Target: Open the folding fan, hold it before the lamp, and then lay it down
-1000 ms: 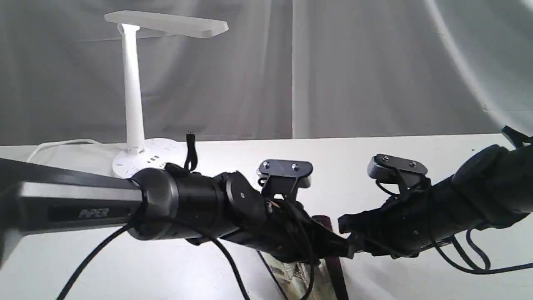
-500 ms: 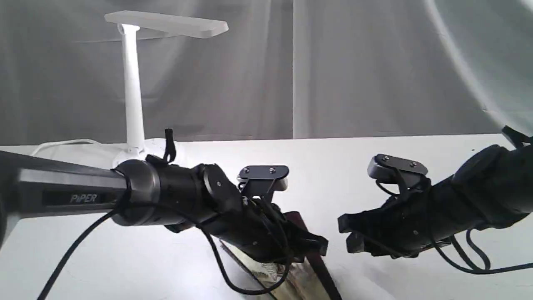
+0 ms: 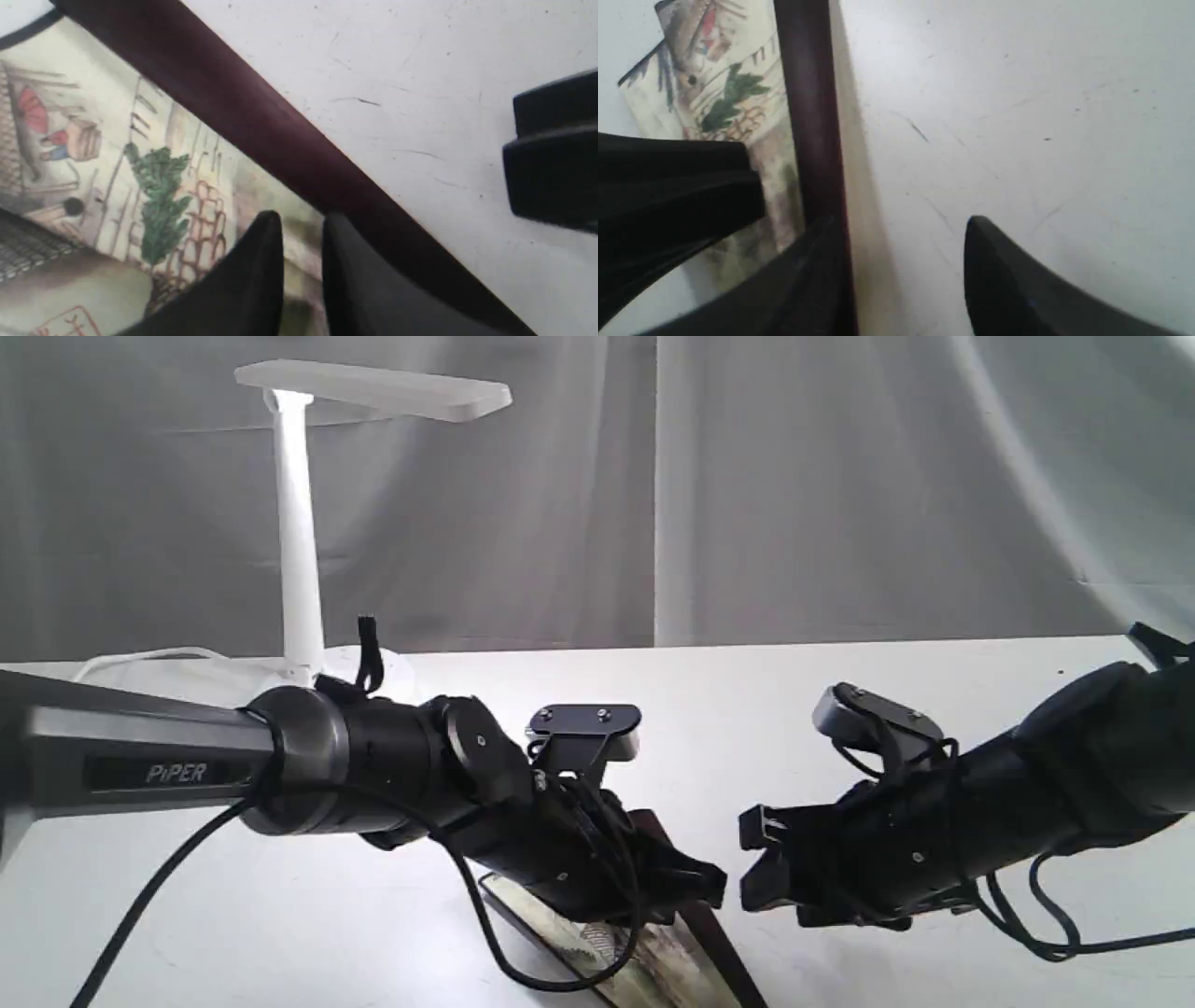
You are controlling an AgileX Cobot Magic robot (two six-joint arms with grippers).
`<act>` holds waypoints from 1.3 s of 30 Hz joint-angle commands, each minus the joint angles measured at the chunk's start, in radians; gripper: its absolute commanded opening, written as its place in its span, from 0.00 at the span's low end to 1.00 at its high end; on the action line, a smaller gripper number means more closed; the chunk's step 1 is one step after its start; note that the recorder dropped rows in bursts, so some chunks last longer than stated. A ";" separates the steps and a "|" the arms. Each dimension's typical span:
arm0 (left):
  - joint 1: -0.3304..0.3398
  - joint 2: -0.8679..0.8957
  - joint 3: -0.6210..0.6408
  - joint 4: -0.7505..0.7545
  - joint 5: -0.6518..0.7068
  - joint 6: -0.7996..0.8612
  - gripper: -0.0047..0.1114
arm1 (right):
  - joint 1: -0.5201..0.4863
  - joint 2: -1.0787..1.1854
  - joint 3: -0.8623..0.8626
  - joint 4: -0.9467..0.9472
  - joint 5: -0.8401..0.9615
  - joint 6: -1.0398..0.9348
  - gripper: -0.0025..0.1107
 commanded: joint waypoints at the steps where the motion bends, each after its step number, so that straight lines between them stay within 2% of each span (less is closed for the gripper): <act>1: 0.004 -0.005 0.007 0.020 0.023 0.021 0.21 | 0.005 0.024 -0.006 0.095 0.096 -0.127 0.49; 4: 0.004 -0.006 0.007 0.020 0.021 0.021 0.21 | 0.005 0.063 -0.006 0.114 0.108 -0.163 0.56; 7: 0.004 -0.006 0.007 0.020 0.021 0.021 0.21 | 0.005 0.105 -0.006 0.118 0.108 -0.194 0.57; 15: 0.004 -0.006 0.007 0.020 0.011 0.025 0.18 | 0.005 0.123 -0.006 0.093 0.231 -0.328 0.49; 21: 0.004 -0.006 0.007 0.020 0.003 0.025 0.17 | 0.005 0.123 -0.006 0.061 0.234 -0.335 0.45; 24: 0.004 -0.006 0.007 0.020 0.003 0.025 0.17 | 0.005 0.123 -0.006 0.061 0.234 -0.335 0.37; 32: 0.004 -0.006 0.007 0.020 -0.028 0.025 0.17 | 0.005 0.123 -0.006 0.066 0.234 -0.335 0.03; 39: 0.004 -0.024 0.007 0.020 -0.049 0.034 0.17 | 0.003 0.123 -0.006 0.152 0.278 -0.341 0.02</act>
